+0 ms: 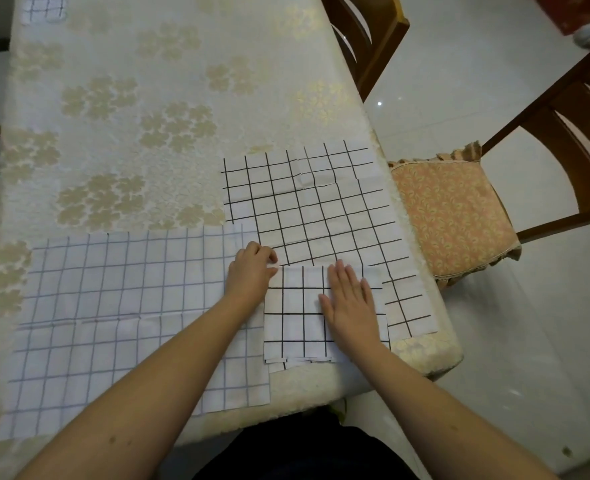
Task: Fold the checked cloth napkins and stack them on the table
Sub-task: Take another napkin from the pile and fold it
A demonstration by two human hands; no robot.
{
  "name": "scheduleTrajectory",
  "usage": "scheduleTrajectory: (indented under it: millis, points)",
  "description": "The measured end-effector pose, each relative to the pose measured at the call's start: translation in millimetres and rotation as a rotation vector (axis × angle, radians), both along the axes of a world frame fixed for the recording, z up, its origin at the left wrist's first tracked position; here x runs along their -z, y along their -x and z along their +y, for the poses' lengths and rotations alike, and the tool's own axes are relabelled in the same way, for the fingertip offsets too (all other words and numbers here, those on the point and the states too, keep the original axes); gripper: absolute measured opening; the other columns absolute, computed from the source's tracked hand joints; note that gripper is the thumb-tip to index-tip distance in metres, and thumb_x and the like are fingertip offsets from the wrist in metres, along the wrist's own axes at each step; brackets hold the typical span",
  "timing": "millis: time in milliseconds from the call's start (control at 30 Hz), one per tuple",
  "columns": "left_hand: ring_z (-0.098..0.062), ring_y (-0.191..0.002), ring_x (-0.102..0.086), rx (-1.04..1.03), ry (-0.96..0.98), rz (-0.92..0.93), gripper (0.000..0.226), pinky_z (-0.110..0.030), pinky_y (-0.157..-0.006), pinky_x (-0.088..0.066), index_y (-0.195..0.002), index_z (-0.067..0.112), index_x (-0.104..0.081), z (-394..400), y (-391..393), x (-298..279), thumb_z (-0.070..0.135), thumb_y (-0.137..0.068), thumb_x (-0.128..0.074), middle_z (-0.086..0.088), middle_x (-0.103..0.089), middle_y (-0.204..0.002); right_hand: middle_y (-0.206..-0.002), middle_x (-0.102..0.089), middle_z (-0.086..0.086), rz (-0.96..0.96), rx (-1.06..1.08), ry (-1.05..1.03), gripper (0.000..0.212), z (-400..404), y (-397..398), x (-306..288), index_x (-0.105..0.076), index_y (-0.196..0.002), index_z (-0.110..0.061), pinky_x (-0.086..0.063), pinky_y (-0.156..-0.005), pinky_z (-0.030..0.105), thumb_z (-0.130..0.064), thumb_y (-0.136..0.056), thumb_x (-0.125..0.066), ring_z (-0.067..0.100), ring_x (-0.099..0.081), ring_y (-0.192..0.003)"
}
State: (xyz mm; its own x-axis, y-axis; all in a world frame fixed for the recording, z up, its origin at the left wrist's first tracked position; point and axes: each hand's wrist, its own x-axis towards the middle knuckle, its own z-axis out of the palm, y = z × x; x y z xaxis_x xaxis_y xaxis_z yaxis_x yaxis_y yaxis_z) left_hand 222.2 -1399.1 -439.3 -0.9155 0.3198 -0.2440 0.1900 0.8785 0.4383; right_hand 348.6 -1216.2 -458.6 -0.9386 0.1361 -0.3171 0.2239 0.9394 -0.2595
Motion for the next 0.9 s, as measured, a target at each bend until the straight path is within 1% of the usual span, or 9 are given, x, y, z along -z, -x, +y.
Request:
scheduleTrajectory:
  millis: [133,233,300,467,633,700,767,833,900]
  points:
    - [-0.023,-0.109,-0.048,0.031,0.012,-0.021,0.020,-0.034,-0.089,-0.043,-0.112,0.016,-0.061,0,4,0,0.024,-0.093,-0.063,-0.003,-0.053,-0.117,-0.163,-0.002,-0.009,0.011,0.040,-0.050,0.067,46,-9,-3,-0.009,-0.156,-0.025,0.005,-0.119,0.038,-0.054,-0.097,-0.005,0.012,0.000,-0.150]
    - [-0.024,-0.110,-0.048,0.088,0.081,-0.028,0.020,-0.034,-0.088,-0.041,-0.112,0.017,-0.060,1,10,-2,0.027,-0.095,-0.060,-0.004,-0.052,-0.118,-0.151,-0.042,0.001,0.123,0.081,-0.084,0.051,64,-6,-9,-0.044,-0.144,-0.020,-0.017,-0.112,0.045,-0.040,-0.098,-0.032,0.024,-0.036,-0.140]
    - [-0.023,-0.111,-0.047,0.124,0.141,-0.020,0.021,-0.034,-0.090,-0.039,-0.113,0.018,-0.058,2,13,-3,0.030,-0.096,-0.058,-0.003,-0.052,-0.120,-0.133,-0.055,0.007,0.187,0.123,-0.112,0.037,68,2,-13,-0.055,-0.130,-0.019,-0.028,-0.102,0.047,-0.026,-0.093,-0.055,0.032,-0.050,-0.123]
    - [-0.024,-0.112,-0.046,0.209,0.279,-0.042,0.021,-0.036,-0.092,-0.037,-0.111,0.019,-0.060,6,21,-8,0.034,-0.097,-0.055,-0.004,-0.051,-0.120,-0.125,-0.053,-0.002,-0.101,0.278,-0.043,0.034,69,39,-33,-0.052,-0.126,-0.032,-0.024,-0.098,0.039,-0.034,-0.093,-0.058,0.024,-0.042,-0.123]
    - [-0.024,-0.110,-0.048,0.239,0.293,-0.120,0.018,-0.035,-0.090,-0.038,-0.109,0.019,-0.058,6,27,-16,0.033,-0.096,-0.057,-0.004,-0.051,-0.117,-0.104,-0.058,-0.005,-0.292,0.338,0.083,0.020,77,60,-47,-0.055,-0.105,-0.029,-0.027,-0.083,0.036,-0.035,-0.089,-0.064,0.024,-0.047,-0.113]
    - [-0.022,-0.100,-0.053,0.223,0.238,-0.176,0.012,-0.033,-0.084,-0.042,-0.103,0.019,-0.056,3,26,-21,0.029,-0.096,-0.057,-0.003,-0.056,-0.111,-0.091,-0.059,-0.005,-0.285,0.355,0.157,0.017,80,65,-53,-0.054,-0.098,-0.024,-0.030,-0.081,0.036,-0.032,-0.089,-0.066,0.025,-0.053,-0.100]
    - [-0.018,-0.087,-0.056,0.192,0.136,-0.268,0.007,-0.029,-0.072,-0.045,-0.099,0.021,-0.054,-2,23,-26,0.024,-0.094,-0.058,-0.001,-0.061,-0.100,-0.084,-0.055,-0.007,-0.205,0.371,0.262,0.023,82,71,-59,-0.056,-0.105,-0.020,-0.041,-0.079,0.036,-0.028,-0.088,-0.069,0.025,-0.056,-0.090]
    - [-0.015,-0.079,-0.056,0.210,0.049,-0.360,0.014,-0.024,-0.063,-0.042,-0.102,0.024,-0.053,-9,20,-32,0.022,-0.090,-0.061,0.004,-0.060,-0.089,-0.090,-0.056,-0.005,-0.103,0.372,0.313,0.030,80,77,-65,-0.058,-0.114,-0.016,-0.042,-0.070,0.031,-0.026,-0.088,-0.069,0.021,-0.054,-0.086]
    - [-0.010,-0.074,-0.054,0.311,0.068,-0.434,0.025,-0.021,-0.061,-0.039,-0.107,0.027,-0.054,-14,20,-37,0.027,-0.086,-0.067,0.009,-0.057,-0.082,-0.100,-0.055,-0.003,-0.025,0.342,0.339,0.032,74,84,-72,-0.059,-0.119,-0.014,-0.037,-0.073,0.027,-0.024,-0.090,-0.068,0.016,-0.051,-0.090]
